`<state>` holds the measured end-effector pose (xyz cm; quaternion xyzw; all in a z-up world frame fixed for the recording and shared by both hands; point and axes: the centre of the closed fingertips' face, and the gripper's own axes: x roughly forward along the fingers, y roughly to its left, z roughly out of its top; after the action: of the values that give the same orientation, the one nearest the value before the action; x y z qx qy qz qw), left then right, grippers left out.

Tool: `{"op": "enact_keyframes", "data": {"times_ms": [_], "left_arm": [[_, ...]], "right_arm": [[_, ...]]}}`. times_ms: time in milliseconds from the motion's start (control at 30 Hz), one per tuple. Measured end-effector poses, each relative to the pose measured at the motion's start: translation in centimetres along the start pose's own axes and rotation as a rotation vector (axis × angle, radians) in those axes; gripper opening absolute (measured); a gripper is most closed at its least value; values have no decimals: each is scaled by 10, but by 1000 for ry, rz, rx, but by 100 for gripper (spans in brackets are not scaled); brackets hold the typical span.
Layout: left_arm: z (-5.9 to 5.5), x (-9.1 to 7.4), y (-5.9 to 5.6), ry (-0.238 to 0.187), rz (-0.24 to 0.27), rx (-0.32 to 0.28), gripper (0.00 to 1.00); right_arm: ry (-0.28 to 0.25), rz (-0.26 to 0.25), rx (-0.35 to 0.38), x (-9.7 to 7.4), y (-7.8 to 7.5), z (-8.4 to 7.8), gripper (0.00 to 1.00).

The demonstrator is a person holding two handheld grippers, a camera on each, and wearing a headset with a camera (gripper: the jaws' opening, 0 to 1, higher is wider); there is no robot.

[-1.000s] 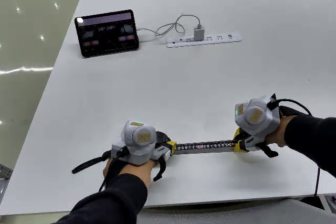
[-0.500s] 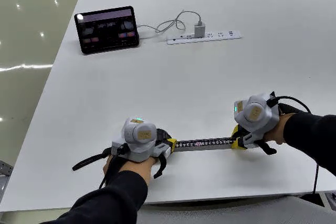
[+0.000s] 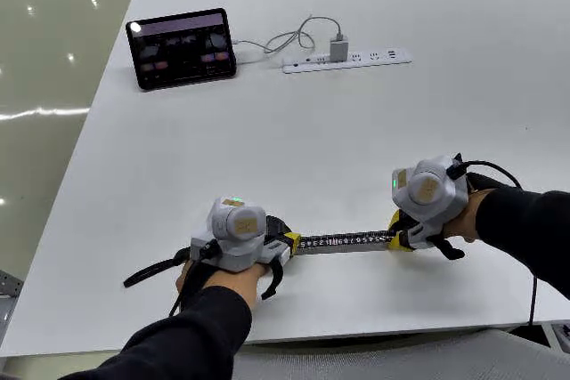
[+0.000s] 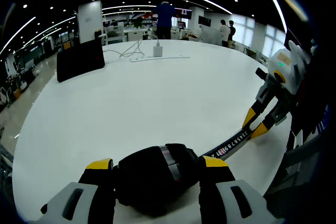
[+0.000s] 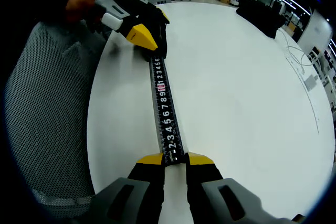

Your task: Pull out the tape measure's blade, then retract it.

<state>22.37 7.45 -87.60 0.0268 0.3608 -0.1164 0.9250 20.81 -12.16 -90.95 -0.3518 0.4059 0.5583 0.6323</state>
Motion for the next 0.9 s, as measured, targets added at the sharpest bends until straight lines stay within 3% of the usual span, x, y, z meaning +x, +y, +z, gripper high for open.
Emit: {"op": "enact_keyframes", "data": {"times_ms": [400,900], "left_arm": [[0,0,0,-1,2,2,61],[0,0,0,-1,2,2,61]], "right_arm": [[-29,-3,11,3,2,7,10],[-18,-4,10,7,3,14,10]]}}
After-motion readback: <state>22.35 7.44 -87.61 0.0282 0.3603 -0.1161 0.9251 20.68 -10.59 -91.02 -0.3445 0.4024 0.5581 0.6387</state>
